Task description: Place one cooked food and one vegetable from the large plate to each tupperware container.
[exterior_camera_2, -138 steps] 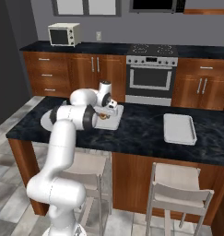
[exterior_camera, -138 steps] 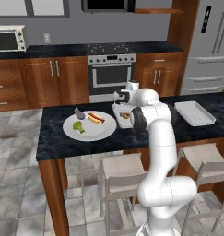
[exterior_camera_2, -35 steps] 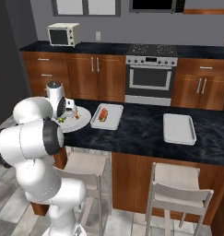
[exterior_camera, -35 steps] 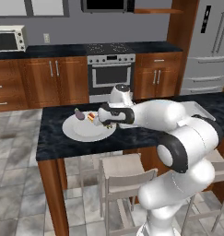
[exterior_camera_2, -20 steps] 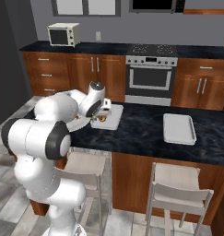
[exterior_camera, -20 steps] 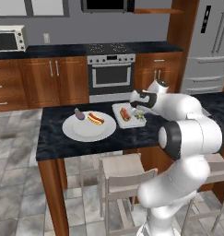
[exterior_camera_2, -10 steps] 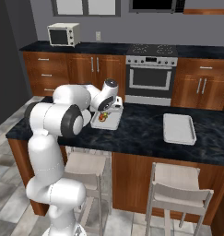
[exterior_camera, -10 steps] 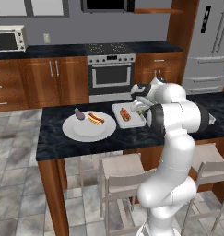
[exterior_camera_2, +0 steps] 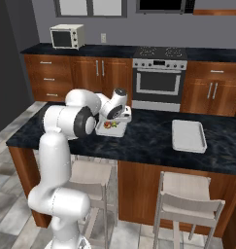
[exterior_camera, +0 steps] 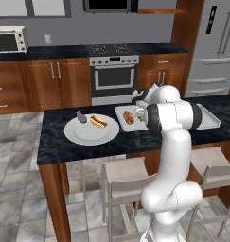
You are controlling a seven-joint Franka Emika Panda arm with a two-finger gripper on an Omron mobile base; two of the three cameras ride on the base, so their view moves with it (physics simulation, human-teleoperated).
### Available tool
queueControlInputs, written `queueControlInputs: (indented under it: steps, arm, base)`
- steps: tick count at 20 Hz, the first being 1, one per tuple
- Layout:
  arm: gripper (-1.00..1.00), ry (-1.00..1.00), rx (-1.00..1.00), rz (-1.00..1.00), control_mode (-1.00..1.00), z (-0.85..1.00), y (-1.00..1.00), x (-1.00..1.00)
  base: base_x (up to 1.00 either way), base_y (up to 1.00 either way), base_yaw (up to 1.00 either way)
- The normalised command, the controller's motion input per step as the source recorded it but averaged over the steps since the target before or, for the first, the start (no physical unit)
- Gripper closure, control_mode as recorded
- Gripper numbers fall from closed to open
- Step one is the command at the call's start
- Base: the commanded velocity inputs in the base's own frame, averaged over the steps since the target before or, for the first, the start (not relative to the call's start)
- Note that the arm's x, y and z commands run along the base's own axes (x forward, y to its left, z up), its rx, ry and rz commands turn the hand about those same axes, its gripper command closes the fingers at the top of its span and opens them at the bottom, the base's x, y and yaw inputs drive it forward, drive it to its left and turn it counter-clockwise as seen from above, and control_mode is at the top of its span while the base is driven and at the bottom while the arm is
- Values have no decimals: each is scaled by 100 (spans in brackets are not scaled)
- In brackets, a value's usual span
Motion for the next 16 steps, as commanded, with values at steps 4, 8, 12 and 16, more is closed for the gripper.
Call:
queueControlInputs:
  steps: [4,8,12,16]
  arm:
    - [100,0,-1,0,-100,-26,0,5]
    - [100,0,-1,0,-100,-25,0,9]
    - [100,0,0,0,-100,-21,0,35]
    - [100,0,0,0,-100,-11,0,47]
  base:
    - [0,0,0]
    - [0,0,0]
    - [0,0,0]
    - [0,0,0]
